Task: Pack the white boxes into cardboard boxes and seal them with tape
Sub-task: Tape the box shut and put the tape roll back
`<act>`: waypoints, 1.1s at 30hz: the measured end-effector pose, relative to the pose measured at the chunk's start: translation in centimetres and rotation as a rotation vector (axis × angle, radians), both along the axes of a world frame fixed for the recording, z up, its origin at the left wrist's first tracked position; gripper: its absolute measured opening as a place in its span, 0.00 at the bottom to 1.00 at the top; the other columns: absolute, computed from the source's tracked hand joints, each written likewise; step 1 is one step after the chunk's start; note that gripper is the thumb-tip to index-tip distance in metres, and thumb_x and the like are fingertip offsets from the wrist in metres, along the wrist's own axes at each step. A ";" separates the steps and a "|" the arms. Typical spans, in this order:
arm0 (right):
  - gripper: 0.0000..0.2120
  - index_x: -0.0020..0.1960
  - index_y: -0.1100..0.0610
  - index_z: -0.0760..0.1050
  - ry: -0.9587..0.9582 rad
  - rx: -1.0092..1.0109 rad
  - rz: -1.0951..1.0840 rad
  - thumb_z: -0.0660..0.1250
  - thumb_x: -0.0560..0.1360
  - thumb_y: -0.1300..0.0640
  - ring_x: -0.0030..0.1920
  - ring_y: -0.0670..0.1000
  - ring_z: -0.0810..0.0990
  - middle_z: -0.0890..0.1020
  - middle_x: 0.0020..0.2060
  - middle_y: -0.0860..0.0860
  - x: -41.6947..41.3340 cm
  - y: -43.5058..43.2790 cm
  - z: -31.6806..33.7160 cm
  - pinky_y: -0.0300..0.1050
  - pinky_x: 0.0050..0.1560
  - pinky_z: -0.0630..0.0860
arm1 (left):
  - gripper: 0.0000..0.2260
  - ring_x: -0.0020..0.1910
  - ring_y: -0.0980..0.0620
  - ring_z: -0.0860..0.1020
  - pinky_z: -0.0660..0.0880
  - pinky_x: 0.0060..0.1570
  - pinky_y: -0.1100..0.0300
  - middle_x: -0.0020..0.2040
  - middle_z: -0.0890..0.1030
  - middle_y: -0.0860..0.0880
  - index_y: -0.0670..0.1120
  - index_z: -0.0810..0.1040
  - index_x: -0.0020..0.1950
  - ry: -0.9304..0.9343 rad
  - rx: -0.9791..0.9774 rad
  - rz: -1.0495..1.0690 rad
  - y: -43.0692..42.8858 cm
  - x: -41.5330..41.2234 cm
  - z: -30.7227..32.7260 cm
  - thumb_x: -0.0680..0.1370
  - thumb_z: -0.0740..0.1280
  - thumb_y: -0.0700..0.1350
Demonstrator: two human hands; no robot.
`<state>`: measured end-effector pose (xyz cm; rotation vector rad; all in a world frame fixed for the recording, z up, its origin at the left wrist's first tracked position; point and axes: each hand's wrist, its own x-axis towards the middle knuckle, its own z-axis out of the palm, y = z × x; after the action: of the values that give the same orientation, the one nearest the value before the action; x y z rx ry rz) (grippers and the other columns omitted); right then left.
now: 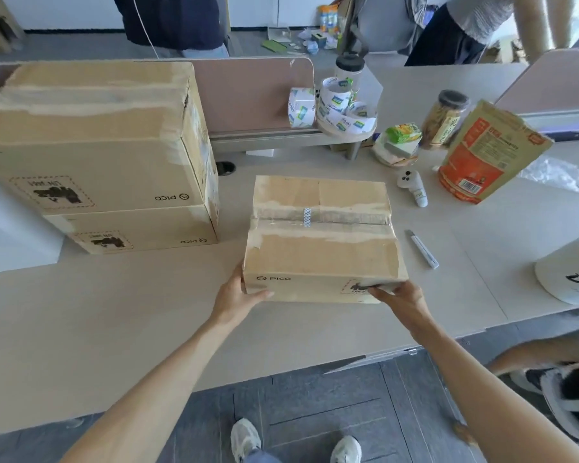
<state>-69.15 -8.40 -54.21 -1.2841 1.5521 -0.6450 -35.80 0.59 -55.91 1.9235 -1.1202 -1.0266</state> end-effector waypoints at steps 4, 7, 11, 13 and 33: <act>0.12 0.52 0.57 0.82 -0.006 -0.022 0.011 0.77 0.69 0.60 0.45 0.47 0.82 0.86 0.44 0.50 0.0 0.8 1.4 0.34 0.39 0.74 | 0.28 0.50 0.58 0.81 0.76 0.53 0.58 0.48 0.83 0.61 0.59 0.73 0.63 0.047 -0.008 0.106 0.7 -1.0 1.5 0.66 0.79 0.52; 0.10 0.49 0.54 0.80 -0.061 -0.059 0.015 0.77 0.70 0.59 0.44 0.46 0.82 0.85 0.43 0.50 -0.8 1.2 3.4 0.36 0.40 0.75 | 0.21 0.47 0.60 0.81 0.77 0.49 0.60 0.46 0.84 0.60 0.60 0.75 0.55 0.063 -0.040 0.115 1.7 -1.9 3.2 0.67 0.79 0.50; 0.11 0.48 0.50 0.79 -0.192 -0.068 0.032 0.77 0.70 0.61 0.46 0.46 0.82 0.85 0.42 0.48 -1.8 2.5 6.0 0.42 0.48 0.77 | 0.20 0.41 0.65 0.81 0.75 0.40 0.71 0.45 0.84 0.56 0.56 0.75 0.51 0.120 -0.116 0.163 3.7 -4.4 6.7 0.67 0.79 0.40; 0.11 0.48 0.53 0.79 -0.248 -0.047 0.053 0.77 0.70 0.63 0.47 0.47 0.84 0.86 0.43 0.47 -2.3 3.2 7.1 0.43 0.48 0.78 | 0.20 0.41 0.65 0.81 0.74 0.36 0.74 0.46 0.84 0.55 0.55 0.75 0.51 0.136 -0.147 0.209 5.3 -5.8 8.2 0.67 0.78 0.38; 0.11 0.54 0.51 0.79 -0.436 -0.140 0.880 0.74 0.74 0.59 0.53 0.53 0.83 0.85 0.50 0.48 13.0 14.2 13.0 0.58 0.54 0.81 | 0.19 0.51 0.57 0.80 0.75 0.50 0.60 0.50 0.83 0.57 0.52 0.76 0.58 0.057 -0.290 0.982 34.0 -4.8 16.9 0.70 0.77 0.42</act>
<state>-56.11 5.78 -41.17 -1.6236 0.4978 -0.4096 -40.63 34.55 -39.03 1.8311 -0.1705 -0.3366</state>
